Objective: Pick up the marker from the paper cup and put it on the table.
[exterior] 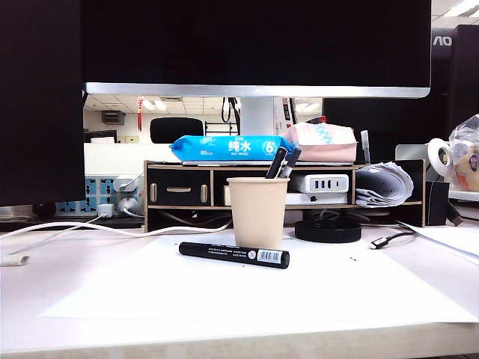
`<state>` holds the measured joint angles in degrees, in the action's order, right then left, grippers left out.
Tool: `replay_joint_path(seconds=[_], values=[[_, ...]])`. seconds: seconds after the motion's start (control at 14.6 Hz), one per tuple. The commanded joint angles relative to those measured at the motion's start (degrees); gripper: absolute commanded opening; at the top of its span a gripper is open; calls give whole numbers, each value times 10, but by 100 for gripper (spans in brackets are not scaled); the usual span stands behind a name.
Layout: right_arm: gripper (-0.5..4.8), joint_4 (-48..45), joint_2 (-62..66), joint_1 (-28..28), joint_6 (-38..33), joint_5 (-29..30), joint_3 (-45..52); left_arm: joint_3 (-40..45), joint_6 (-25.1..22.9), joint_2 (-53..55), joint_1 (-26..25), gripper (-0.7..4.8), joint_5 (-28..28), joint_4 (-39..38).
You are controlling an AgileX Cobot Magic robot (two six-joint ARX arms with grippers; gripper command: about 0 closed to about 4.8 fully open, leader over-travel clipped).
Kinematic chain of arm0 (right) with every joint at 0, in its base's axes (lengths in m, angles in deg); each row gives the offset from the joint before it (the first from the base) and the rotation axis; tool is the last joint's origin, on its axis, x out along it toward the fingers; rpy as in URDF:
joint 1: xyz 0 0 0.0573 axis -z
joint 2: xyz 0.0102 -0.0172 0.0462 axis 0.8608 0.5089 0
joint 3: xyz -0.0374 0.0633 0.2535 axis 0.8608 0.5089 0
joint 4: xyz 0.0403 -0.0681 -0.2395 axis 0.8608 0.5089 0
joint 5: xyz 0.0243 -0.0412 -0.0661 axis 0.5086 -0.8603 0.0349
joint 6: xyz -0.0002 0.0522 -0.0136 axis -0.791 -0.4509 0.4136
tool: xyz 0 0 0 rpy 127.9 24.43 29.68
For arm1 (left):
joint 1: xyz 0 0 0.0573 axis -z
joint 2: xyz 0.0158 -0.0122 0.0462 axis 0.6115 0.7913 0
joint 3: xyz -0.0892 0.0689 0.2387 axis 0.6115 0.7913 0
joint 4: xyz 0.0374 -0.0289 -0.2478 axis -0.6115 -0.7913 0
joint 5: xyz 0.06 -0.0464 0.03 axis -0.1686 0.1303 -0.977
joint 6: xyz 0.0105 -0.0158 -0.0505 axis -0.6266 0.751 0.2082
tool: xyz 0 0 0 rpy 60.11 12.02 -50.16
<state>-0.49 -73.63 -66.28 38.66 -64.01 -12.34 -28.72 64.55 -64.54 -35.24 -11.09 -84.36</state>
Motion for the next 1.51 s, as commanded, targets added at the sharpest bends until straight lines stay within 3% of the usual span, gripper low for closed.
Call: replay_joint_path(seconds=[0.07,0.27,1.51], values=[[-5,-9,0,0,-1,1,2,-1,-3,0,-13,-4,2,8],[-5,-9,0,0,-1,1,2,0,2,0,-50,-4,2,8],[-5,-9,0,0,-1,1,2,0,2,0,-50,-4,2,8]])
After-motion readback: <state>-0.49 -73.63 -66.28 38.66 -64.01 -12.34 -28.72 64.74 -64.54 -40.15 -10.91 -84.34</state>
